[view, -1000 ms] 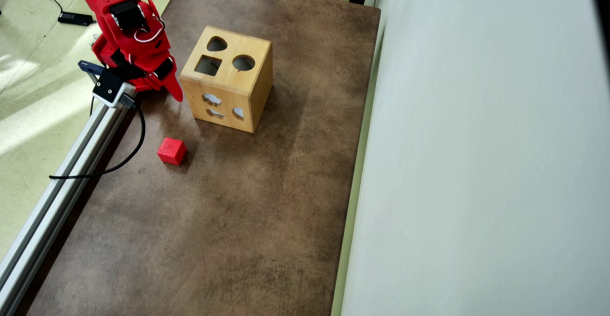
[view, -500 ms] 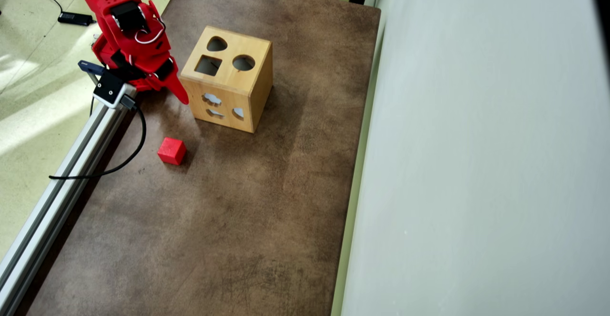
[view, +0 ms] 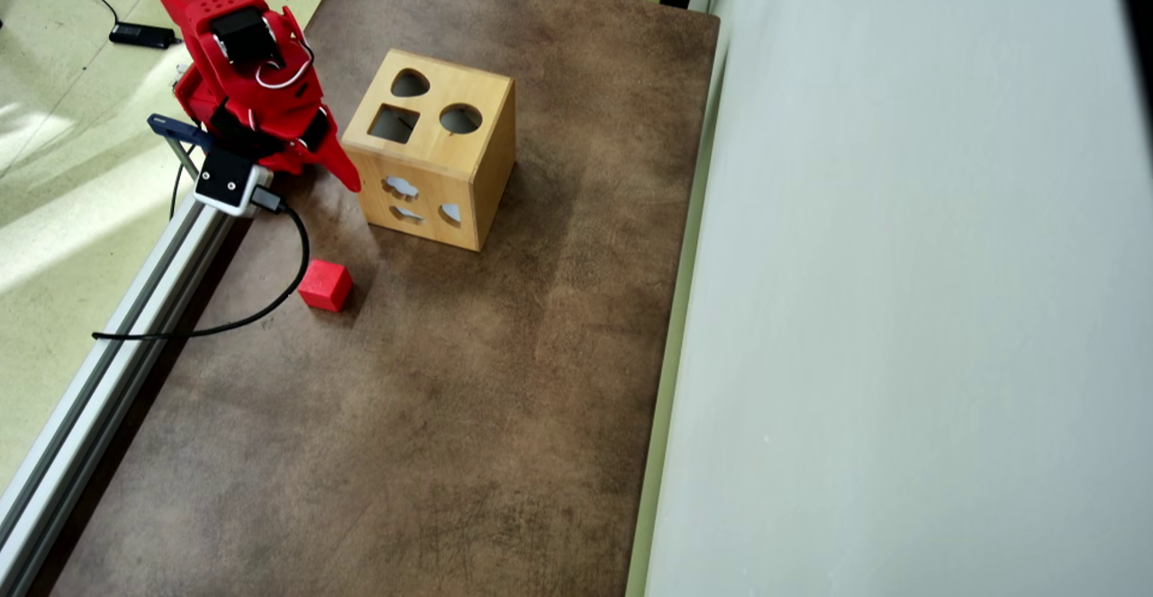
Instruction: Pick and place the red cube on the square hole
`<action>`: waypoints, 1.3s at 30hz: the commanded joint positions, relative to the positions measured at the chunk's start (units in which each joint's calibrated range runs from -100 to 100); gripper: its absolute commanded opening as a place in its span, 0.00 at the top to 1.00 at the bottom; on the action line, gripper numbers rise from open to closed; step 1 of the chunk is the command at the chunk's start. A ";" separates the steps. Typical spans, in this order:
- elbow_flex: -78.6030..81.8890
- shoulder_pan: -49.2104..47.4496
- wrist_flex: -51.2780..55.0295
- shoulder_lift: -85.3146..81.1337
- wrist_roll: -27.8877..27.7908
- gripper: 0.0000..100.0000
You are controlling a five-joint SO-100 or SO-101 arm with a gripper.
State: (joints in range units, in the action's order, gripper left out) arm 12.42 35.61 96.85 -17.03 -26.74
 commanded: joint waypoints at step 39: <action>-0.34 8.00 -13.02 22.43 -6.11 0.68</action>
State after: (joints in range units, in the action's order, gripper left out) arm 12.51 43.73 84.34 5.68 -32.80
